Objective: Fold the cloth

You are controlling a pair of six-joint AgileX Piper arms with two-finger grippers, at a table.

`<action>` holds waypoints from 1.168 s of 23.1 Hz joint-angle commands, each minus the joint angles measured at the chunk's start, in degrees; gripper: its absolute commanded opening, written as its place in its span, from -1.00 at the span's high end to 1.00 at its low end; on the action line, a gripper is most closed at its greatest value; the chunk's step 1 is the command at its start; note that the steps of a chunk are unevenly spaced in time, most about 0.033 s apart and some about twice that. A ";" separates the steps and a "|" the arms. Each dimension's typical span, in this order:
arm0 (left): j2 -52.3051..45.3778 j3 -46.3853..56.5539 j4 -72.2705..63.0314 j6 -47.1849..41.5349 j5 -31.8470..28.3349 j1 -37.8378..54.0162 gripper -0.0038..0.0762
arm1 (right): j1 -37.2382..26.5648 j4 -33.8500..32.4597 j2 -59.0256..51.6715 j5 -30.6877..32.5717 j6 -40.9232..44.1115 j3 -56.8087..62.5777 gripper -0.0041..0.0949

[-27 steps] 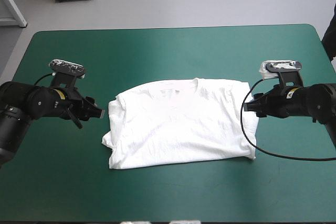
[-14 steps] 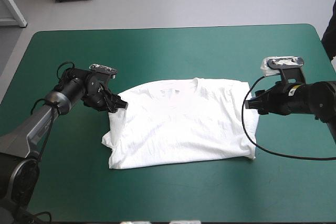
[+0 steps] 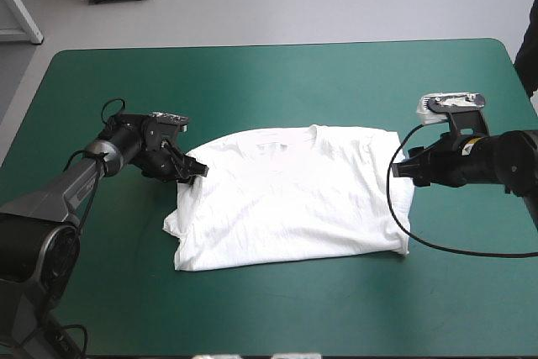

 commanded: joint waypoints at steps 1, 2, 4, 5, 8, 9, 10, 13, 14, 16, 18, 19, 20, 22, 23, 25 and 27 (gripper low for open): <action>-1.31 -1.57 -2.52 0.44 -1.73 0.03 0.02 | 0.09 0.16 -1.47 -1.70 -0.55 -1.82 -0.22; -1.02 -1.57 -2.52 0.44 -1.73 0.03 0.11 | 0.09 0.16 -1.47 -1.61 -0.43 -1.82 -0.22; -0.22 -1.57 -2.52 0.44 -1.73 0.03 0.30 | 0.09 0.27 -1.47 -1.31 -0.29 -1.82 -0.22; 0.08 -1.57 -2.93 0.44 -1.73 0.03 0.42 | 0.09 0.38 -1.47 -1.16 -0.29 -1.82 -0.22; 1.51 -1.57 -4.19 0.44 -1.73 0.03 0.73 | 0.09 1.07 -1.56 -1.16 -0.29 -1.82 -0.22; 2.09 -1.57 -4.43 0.44 -1.34 0.03 0.93 | 0.09 1.44 -1.96 -1.16 -0.29 -1.82 -0.22; 2.09 -1.72 -4.43 0.44 -1.06 0.03 0.92 | 0.22 1.44 -2.08 -1.16 -0.29 -1.82 -0.22; 0.66 -4.44 -4.43 0.44 3.96 0.03 0.93 | 0.22 1.44 -3.19 -1.16 -0.29 -1.82 -0.22; -0.81 -6.20 -5.04 0.44 6.57 0.03 0.93 | 0.22 1.44 -3.75 -1.16 -0.29 -1.82 -0.22; -3.79 -9.00 -6.05 0.44 9.06 -0.70 0.93 | 0.22 1.44 -3.85 -1.16 -0.60 -1.82 -0.22; -6.77 -11.81 -6.62 0.44 11.07 -2.65 0.93 | 0.22 1.49 -3.85 -1.16 -0.60 -1.82 -0.22; -7.47 -12.52 -6.62 0.22 11.62 -3.59 0.93 | 0.22 1.49 -3.85 -1.16 -0.60 -1.82 -0.22; -8.18 -13.35 -6.94 -0.43 12.06 -5.55 0.93 | 0.22 1.49 -3.85 -1.16 -0.60 -1.82 -0.22; -8.18 -13.47 -7.66 -0.74 12.06 -8.00 0.93 | 0.22 1.49 -3.85 -1.16 -0.60 -1.82 -0.22; -7.83 -13.35 -7.83 -1.49 11.68 -9.21 0.93 | 0.22 1.49 -3.85 -1.02 -0.60 -1.82 -0.22; -6.01 -13.35 -7.83 -1.49 9.96 -11.97 0.93 | 0.22 1.49 -3.85 -0.88 -0.60 -1.82 -0.22; -4.05 -13.35 -7.83 -1.49 8.65 -12.97 0.93 | 0.22 1.49 -3.85 -0.74 -0.60 -1.82 -0.22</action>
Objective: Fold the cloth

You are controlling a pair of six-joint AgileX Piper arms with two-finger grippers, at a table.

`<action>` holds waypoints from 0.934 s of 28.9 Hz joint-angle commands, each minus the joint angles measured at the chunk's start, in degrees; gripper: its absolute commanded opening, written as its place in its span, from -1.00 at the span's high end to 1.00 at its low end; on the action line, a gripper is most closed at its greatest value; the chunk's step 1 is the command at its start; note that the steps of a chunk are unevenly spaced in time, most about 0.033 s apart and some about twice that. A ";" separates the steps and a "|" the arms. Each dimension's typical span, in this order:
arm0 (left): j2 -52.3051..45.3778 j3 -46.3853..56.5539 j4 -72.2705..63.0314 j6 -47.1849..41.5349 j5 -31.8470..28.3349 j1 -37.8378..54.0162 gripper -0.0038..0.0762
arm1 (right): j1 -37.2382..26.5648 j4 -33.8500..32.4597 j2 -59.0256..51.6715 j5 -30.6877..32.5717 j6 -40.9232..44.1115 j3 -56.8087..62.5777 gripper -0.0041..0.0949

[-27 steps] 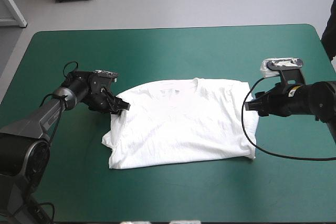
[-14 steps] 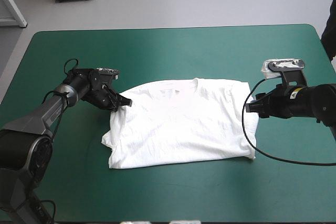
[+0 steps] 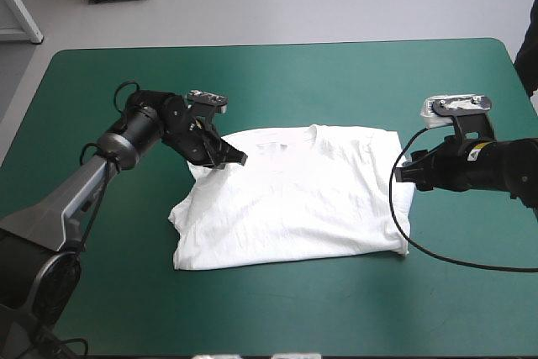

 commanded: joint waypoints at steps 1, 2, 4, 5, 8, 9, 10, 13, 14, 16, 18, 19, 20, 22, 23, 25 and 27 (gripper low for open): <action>0.78 -1.65 -1.35 -0.76 -3.57 -2.06 0.93 | -0.05 0.80 -1.13 -2.00 -0.58 -1.82 -0.22; 1.58 -1.65 -1.44 -0.76 -3.84 -2.28 0.93 | -0.05 0.80 -1.13 -2.00 -0.58 -1.82 -0.22; 3.67 -1.65 -1.44 -0.76 -4.88 -2.42 0.93 | -0.05 0.80 -1.13 -2.00 -0.58 -1.82 -0.22; 4.96 -1.65 -1.32 -0.48 -5.35 -2.42 0.93 | -0.05 0.80 -1.13 -2.00 -0.58 -1.82 -0.22; 7.02 -1.65 0.13 -0.28 -6.05 -2.42 0.93 | -0.05 0.80 -1.13 -2.00 -0.58 -1.82 -0.22; 7.42 -1.65 0.13 -0.06 -5.94 -2.42 0.92 | -0.05 0.80 -1.13 -2.00 -0.58 -1.82 -0.22; 7.52 -1.65 -0.03 0.80 -5.73 -2.42 0.90 | -0.05 0.68 -1.13 -2.00 -0.58 -1.82 -0.22; 7.42 -1.88 -2.77 4.03 -3.86 -2.42 0.68 | -0.05 0.33 -1.13 -2.10 -0.58 -1.82 -0.22; 7.19 -2.01 -3.61 4.93 -2.78 -2.42 0.54 | -0.05 0.02 -1.13 -2.33 -0.58 -1.82 -0.22; 6.95 -3.35 -3.96 5.61 1.25 -2.42 0.20 | -0.05 -0.95 -1.13 -2.72 -0.48 -1.82 -0.22; 6.23 -4.89 -4.59 6.33 5.52 -2.42 -0.11 | -0.05 -2.02 -1.13 -3.39 0.08 -1.82 -0.22; 5.50 -5.65 -5.12 7.21 7.04 -2.42 -0.26 | -0.05 -2.78 -1.13 -3.74 0.46 -1.82 -0.22; 4.78 -6.30 -5.26 7.33 7.93 -2.42 -0.36 | -0.05 -3.35 -1.13 -4.16 0.84 -1.82 -0.22; 2.40 -8.17 -5.34 7.33 9.48 -2.42 -0.50 | -0.18 -5.53 -0.64 -5.54 2.51 -1.82 -0.22; 1.31 -9.08 -5.39 7.22 9.96 -2.42 -0.52 | -0.29 -6.32 -0.14 -6.07 2.89 -1.82 -0.22; -1.70 -11.44 -5.77 7.23 11.28 -2.42 -0.51 | -0.29 -8.61 1.43 -7.43 4.72 -1.82 -0.22; -4.82 -13.81 -7.09 7.10 12.70 -2.42 -0.51 | -0.29 -10.48 3.53 -9.19 6.60 -1.82 -0.22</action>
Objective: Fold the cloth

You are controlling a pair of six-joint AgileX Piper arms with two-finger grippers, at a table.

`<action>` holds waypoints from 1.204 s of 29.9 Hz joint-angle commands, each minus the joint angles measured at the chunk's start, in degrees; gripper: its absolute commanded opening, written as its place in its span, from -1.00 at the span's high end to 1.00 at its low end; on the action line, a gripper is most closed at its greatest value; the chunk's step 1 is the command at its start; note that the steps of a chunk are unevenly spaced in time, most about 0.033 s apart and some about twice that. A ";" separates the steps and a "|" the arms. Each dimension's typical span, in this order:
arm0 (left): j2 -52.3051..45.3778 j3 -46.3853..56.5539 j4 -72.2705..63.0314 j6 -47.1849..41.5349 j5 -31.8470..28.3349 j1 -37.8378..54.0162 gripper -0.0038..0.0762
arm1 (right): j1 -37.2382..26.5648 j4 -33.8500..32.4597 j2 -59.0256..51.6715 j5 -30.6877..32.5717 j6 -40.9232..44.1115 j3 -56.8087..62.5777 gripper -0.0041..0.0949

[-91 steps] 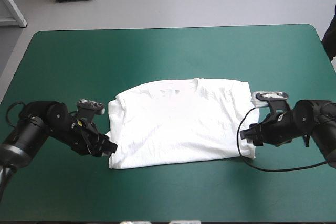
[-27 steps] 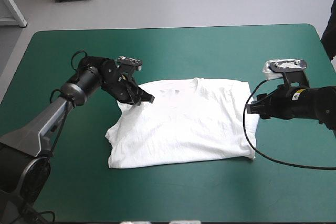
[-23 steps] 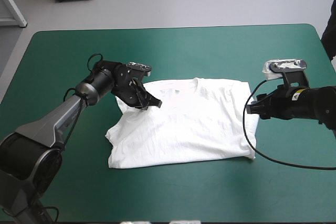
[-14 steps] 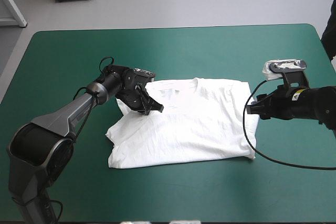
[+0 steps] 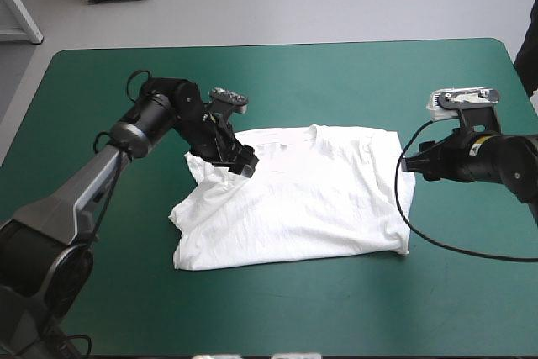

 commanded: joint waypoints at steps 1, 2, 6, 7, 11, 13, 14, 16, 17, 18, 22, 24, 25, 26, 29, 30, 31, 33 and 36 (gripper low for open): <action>-8.08 -5.41 -4.24 -0.05 2.25 -0.35 -0.51 | -0.29 -3.63 2.89 -6.07 3.58 -1.76 -0.22; -9.63 -6.10 -5.52 -0.05 2.39 -0.35 -0.51 | -0.29 -3.86 4.15 -7.15 3.91 -1.76 -0.22; -15.15 -7.91 -8.26 0.05 1.75 -0.35 -0.51 | -0.29 -3.89 11.04 -8.69 5.53 -1.76 -0.22; -16.43 -8.16 -8.26 0.05 1.50 -0.35 -0.51 | -0.29 -3.54 12.90 -8.82 5.65 -1.76 -0.22; -20.09 -8.27 -8.26 0.05 1.19 -0.35 -0.51 | -0.29 -3.03 18.87 -11.27 5.89 -1.76 -0.22; -20.99 -8.27 -8.26 0.05 1.19 -0.35 -0.51 | -0.57 -3.13 20.87 -12.85 6.33 -1.76 -0.22; -21.28 -8.27 -8.45 0.05 1.33 -0.35 -0.51 | -1.00 -3.03 21.92 -13.37 6.44 -1.76 -0.22; -21.28 -8.27 -9.22 0.05 1.56 -0.35 -0.51 | -2.03 -2.49 23.88 -13.36 6.41 -1.76 -0.22; -21.28 -8.27 -9.25 0.05 1.67 -0.35 -0.51 | -2.76 -1.96 24.89 -13.09 6.14 -1.76 -0.22; -21.28 -8.27 -9.25 0.05 1.82 -0.35 -0.51 | -3.30 -1.82 25.88 -12.96 5.83 -1.76 -0.22; -21.28 -8.27 -9.25 0.05 1.35 -0.35 -0.51 | -4.81 -1.56 28.75 -13.48 4.68 -1.76 -0.22; -21.28 -8.27 -9.25 0.05 0.88 -0.35 -0.51 | -4.81 -1.40 30.15 -13.23 3.76 -1.79 -0.22; -21.28 -8.27 -9.15 0.05 0.40 -0.35 -0.51 | -4.81 -0.24 31.10 -12.93 2.51 -1.79 -0.22; -21.28 -8.27 -9.15 0.05 0.01 -0.35 -0.51 | -4.81 1.04 31.76 -12.75 1.70 -1.79 -0.22; -21.28 -8.27 -9.15 0.05 -0.75 -0.35 -0.51 | -4.81 5.54 34.41 -12.13 -0.56 -1.79 -0.22; -21.28 -8.27 -9.15 0.05 -0.76 -0.35 -0.51 | -4.81 6.30 35.30 -11.65 -0.81 -1.79 -0.21; -21.28 -8.27 -9.15 0.05 -0.76 -0.35 -0.51 | -4.81 6.73 35.98 -11.34 -0.81 -1.79 -0.18; -21.28 -8.27 -9.15 0.05 -0.76 -0.35 -0.51 | -4.81 7.08 37.48 -10.28 -0.81 -1.79 0.00; -21.28 -8.27 -9.15 0.05 -0.22 -0.35 -0.51 | -4.81 7.08 38.94 -8.31 -0.81 -1.79 0.45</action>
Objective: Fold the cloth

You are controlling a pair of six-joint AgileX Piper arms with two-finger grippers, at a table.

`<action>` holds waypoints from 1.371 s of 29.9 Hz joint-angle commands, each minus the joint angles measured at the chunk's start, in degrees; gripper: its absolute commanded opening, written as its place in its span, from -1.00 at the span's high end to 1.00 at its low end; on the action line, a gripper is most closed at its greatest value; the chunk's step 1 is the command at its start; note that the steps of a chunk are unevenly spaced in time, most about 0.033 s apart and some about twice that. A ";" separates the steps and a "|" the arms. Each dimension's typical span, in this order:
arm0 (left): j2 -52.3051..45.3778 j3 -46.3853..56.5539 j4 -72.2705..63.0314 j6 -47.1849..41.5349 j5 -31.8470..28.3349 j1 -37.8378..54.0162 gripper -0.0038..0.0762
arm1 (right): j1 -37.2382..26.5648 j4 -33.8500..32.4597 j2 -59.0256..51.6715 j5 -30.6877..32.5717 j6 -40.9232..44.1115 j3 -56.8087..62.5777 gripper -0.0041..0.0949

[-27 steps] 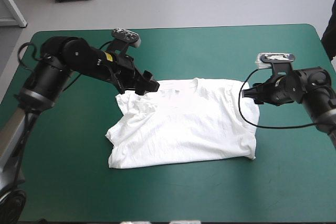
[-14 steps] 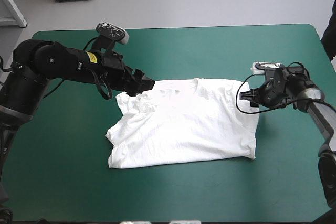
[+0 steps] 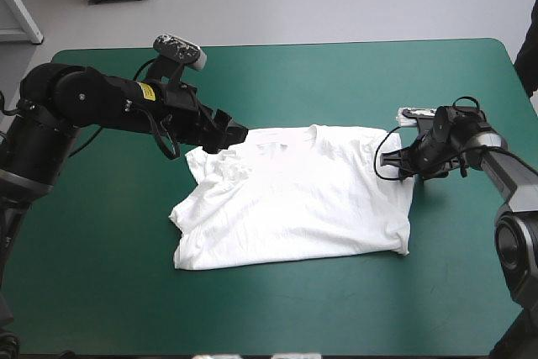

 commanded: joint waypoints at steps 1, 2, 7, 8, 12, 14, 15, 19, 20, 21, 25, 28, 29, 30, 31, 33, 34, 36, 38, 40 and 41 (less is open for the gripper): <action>-1.89 -1.55 -2.25 -0.19 -2.21 -0.35 -0.51 | -0.03 4.16 1.75 1.56 -0.43 0.04 0.57; -1.89 -1.55 -2.25 -0.20 -1.96 -0.35 -0.51 | -0.03 4.16 1.99 1.67 -0.73 0.04 0.72; -1.89 -1.55 -2.25 -0.20 -0.62 -0.35 -0.51 | -0.03 4.16 2.22 1.43 -1.32 0.04 0.94; -1.89 -1.55 -2.25 -0.20 -0.34 -0.35 -0.51 | -0.03 4.43 2.10 1.56 -1.32 0.04 0.94; -2.04 -1.55 -2.25 -0.20 0.04 -0.35 -0.51 | 0.07 5.88 0.40 2.95 -1.42 -0.62 0.94; -2.48 -1.55 -2.13 -0.20 0.08 -0.35 -0.51 | 0.07 5.88 -1.15 4.28 -1.51 -1.85 0.94; -2.57 -1.55 -2.01 -0.09 0.08 -0.35 -0.51 | 0.07 5.88 -1.93 4.92 -1.81 -2.45 0.94; -3.27 -1.55 -0.31 -0.09 0.39 -0.35 -0.51 | 1.09 7.47 -5.00 7.96 -3.66 -5.52 0.94; -3.43 -1.55 0.34 -0.09 0.39 -0.35 -0.51 | 1.88 8.03 -5.82 8.96 -4.74 -6.29 0.94; -3.54 -1.55 0.65 -0.09 0.39 -0.35 -0.51 | 2.78 8.19 -6.18 9.50 -5.07 -6.99 0.94; -3.63 -1.55 0.74 -0.09 0.39 -0.35 -0.50 | 6.83 8.61 -7.11 9.65 -4.97 -9.55 0.94; -3.63 -1.44 0.74 -0.09 0.78 -0.35 -0.50 | 9.84 8.61 -6.89 8.22 -4.97 -10.43 0.94; -3.63 -1.44 0.78 -0.09 0.84 -0.35 -0.50 | 10.70 8.61 -6.75 7.46 -4.97 -10.51 0.94; -3.63 -1.44 0.87 -0.09 0.84 -0.35 -0.50 | 11.40 8.61 -6.51 6.85 -4.97 -10.51 0.94; -3.63 -1.44 0.99 -0.09 0.84 -0.35 -0.50 | 11.93 8.49 -6.03 6.18 -4.97 -10.38 0.94; -3.63 -1.44 1.12 -0.09 0.84 -0.35 -0.50 | 12.56 8.06 -4.77 5.40 -4.97 -10.31 0.94; -3.63 -1.44 1.22 -0.09 0.93 -0.35 -0.50 | 12.56 7.89 -4.25 5.13 -4.97 -10.31 0.94; -3.63 -1.44 1.22 -0.09 1.08 -0.35 -0.50 | 12.56 7.64 -2.45 4.53 -4.97 -10.31 0.94; -3.63 -1.44 1.22 -0.09 1.46 -0.35 -0.50 | 12.56 7.64 -1.12 3.96 -4.97 -10.31 0.94; -3.63 -1.44 1.22 -0.09 1.68 -0.35 -0.50 | 12.56 7.51 0.08 3.44 -5.22 -10.31 0.94; -3.63 -1.44 1.22 -0.09 1.68 -0.35 -0.50 | 12.56 7.51 0.73 3.36 -5.63 -10.31 0.94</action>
